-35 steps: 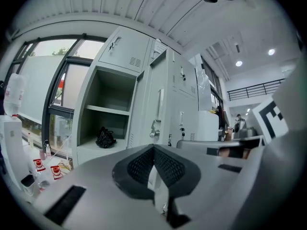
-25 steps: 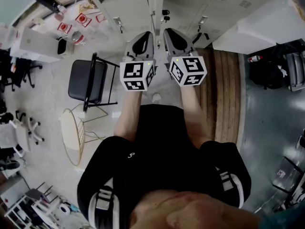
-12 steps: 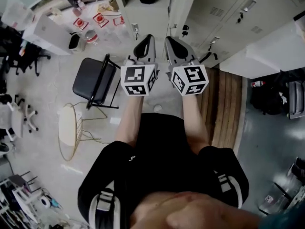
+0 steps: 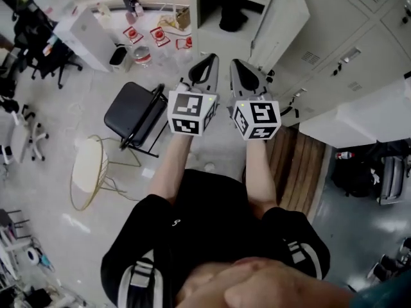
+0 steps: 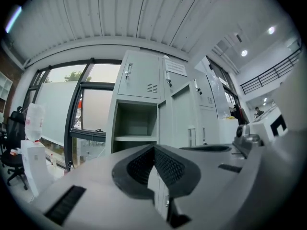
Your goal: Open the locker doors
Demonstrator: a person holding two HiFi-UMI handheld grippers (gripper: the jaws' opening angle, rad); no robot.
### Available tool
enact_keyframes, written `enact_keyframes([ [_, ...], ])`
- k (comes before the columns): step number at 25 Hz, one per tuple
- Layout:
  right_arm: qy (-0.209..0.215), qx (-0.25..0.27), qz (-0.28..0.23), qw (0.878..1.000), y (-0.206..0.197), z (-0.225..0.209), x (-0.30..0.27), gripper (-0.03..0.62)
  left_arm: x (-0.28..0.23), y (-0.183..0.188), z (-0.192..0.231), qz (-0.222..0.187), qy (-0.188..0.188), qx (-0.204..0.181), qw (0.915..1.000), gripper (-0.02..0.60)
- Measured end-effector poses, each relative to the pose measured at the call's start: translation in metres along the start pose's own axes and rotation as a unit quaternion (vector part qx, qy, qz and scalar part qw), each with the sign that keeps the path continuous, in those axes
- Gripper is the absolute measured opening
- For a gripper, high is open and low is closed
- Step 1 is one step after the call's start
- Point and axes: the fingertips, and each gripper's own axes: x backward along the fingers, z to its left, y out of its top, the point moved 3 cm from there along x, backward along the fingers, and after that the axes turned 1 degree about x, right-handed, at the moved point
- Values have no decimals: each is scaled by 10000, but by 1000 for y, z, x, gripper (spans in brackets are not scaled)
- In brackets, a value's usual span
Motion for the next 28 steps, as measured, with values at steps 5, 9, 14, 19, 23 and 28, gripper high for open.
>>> enact_keyframes([
  [5, 36, 8, 43, 10000, 15, 5, -34, 17, -9, 22, 23, 61, -101, -106, 9999, 9],
  [9, -45, 54, -32, 10000, 34, 2, -53, 17, -16, 43, 42, -74, -133, -127, 9998, 9],
  [14, -43, 146, -62, 9999, 55, -2, -76, 17, -31, 67, 58, -204, -128, -392, 9989, 9],
  [19, -14, 220, -147, 9996, 82, -8, -104, 18, -50, 102, 66, -374, -254, -796, 9958, 9],
  [23, -41, 366, -355, 9987, 109, -12, -126, 18, -63, 129, 82, -526, 12, -1009, 9935, 9],
  [28, -193, 770, -612, 9950, 149, -14, -151, 18, -76, 161, 97, -801, -15, -1216, 9893, 9],
])
